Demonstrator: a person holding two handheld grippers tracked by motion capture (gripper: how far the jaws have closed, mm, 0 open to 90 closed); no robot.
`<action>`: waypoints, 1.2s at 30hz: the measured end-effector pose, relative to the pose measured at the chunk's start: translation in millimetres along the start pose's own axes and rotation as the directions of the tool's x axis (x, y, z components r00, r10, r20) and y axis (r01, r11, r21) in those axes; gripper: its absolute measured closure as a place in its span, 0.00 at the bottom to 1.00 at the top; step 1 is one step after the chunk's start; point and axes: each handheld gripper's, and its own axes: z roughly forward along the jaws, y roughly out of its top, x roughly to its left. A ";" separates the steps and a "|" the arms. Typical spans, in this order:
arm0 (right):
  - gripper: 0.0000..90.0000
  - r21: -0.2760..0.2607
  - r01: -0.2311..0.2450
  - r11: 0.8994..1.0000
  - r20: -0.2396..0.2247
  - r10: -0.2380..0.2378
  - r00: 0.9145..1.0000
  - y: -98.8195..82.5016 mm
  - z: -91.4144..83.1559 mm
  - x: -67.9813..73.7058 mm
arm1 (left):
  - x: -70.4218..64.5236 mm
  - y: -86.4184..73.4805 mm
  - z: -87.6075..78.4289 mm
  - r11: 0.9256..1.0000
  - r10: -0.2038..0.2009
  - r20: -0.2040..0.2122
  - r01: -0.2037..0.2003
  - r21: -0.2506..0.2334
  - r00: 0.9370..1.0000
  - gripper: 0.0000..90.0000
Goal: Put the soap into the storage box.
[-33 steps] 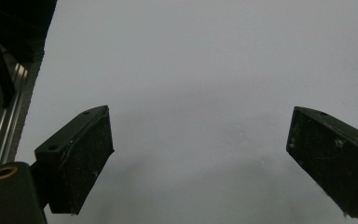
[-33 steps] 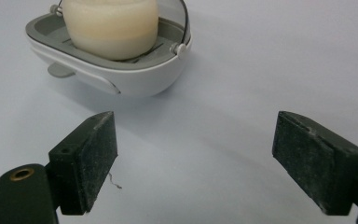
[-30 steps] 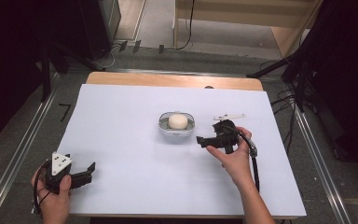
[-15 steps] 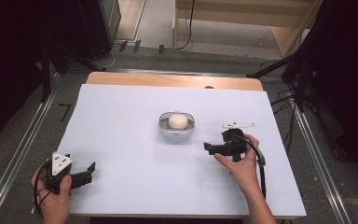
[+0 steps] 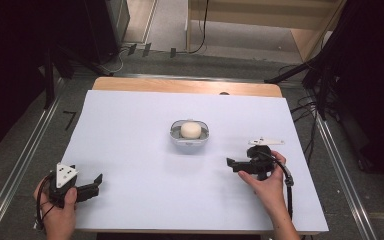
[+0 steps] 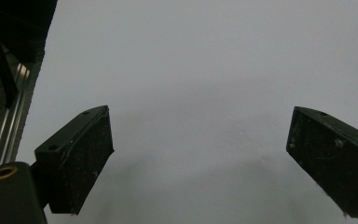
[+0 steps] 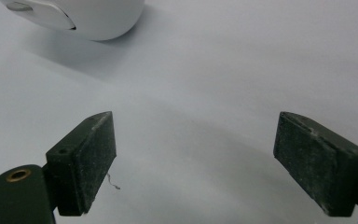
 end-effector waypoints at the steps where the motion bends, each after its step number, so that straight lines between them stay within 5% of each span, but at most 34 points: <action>1: 0.15 0.000 0.000 1.000 0.000 0.000 1.000 0.0 0.0 0.0 | 0.0 0.0 0.0 1.000 0.000 0.000 0.000 0.000 1.000 0.09; 36: 0.15 -0.096 -0.043 0.994 0.101 0.053 0.993 -74.4 -62.7 -64.7 | -0.4 -0.1 0.0 1.000 -0.002 -0.003 0.002 -0.001 1.000 0.09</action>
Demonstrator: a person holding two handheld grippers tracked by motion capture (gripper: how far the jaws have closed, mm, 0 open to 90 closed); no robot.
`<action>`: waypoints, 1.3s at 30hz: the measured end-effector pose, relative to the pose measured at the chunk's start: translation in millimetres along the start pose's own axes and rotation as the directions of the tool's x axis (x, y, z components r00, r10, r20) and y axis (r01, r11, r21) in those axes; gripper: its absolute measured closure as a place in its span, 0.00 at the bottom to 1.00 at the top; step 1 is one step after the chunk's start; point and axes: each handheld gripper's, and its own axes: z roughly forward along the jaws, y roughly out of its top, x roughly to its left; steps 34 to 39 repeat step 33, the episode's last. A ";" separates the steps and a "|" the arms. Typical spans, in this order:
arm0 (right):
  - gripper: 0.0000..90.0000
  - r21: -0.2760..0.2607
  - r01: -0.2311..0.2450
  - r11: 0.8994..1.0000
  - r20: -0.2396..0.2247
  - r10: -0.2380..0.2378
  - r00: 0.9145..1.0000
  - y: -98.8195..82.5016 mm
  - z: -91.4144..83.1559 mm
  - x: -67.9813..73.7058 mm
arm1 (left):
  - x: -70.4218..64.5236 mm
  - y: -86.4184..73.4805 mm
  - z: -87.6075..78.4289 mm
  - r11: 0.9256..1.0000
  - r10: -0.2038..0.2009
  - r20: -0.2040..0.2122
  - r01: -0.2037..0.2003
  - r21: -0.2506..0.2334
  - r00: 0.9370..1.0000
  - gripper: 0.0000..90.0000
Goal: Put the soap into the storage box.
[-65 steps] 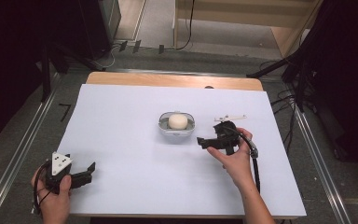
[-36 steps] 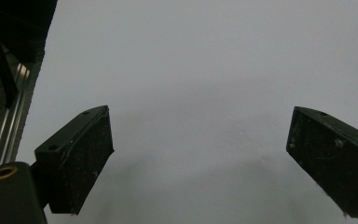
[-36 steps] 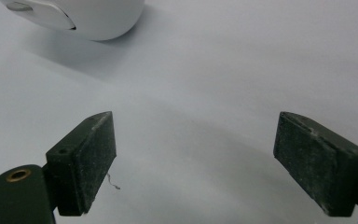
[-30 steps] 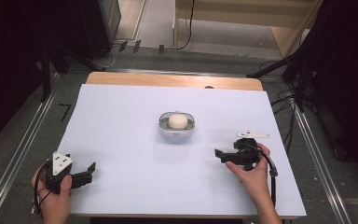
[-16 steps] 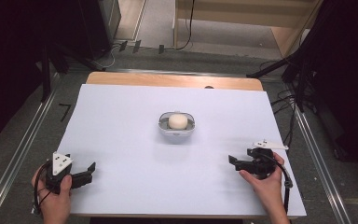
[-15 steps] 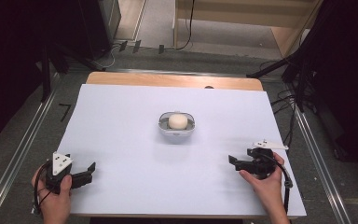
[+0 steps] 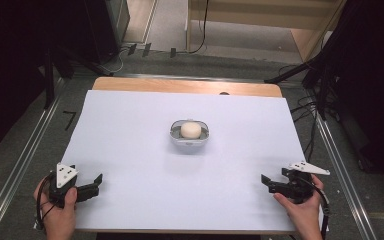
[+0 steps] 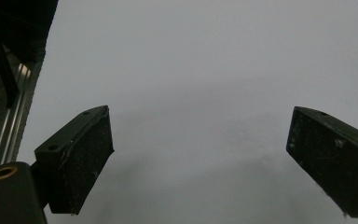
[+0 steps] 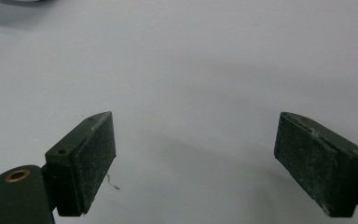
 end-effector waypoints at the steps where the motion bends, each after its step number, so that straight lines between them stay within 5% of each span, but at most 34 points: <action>1: 0.15 -0.004 -0.009 1.000 0.002 0.009 1.000 -1.7 -2.5 -2.4 | -0.1 0.0 0.0 1.000 0.000 -0.001 0.000 -0.001 1.000 0.09; 18: 0.15 -0.044 -0.049 0.998 0.062 0.051 0.997 -33.4 -42.2 -42.5 | 0.1 -0.1 -0.2 1.000 -0.004 0.000 0.004 -0.003 1.000 0.09; 25: 0.15 -0.056 -0.061 0.997 0.065 0.064 0.996 -39.5 -43.5 -47.0 | 3.5 -0.5 -1.7 0.999 -0.037 0.005 0.037 -0.014 0.999 0.09; 39: 0.15 -0.073 -0.068 0.995 0.059 0.073 0.996 -41.6 -44.0 -45.7 | 3.4 -0.2 -1.2 0.999 -0.032 0.009 0.032 -0.007 0.999 0.09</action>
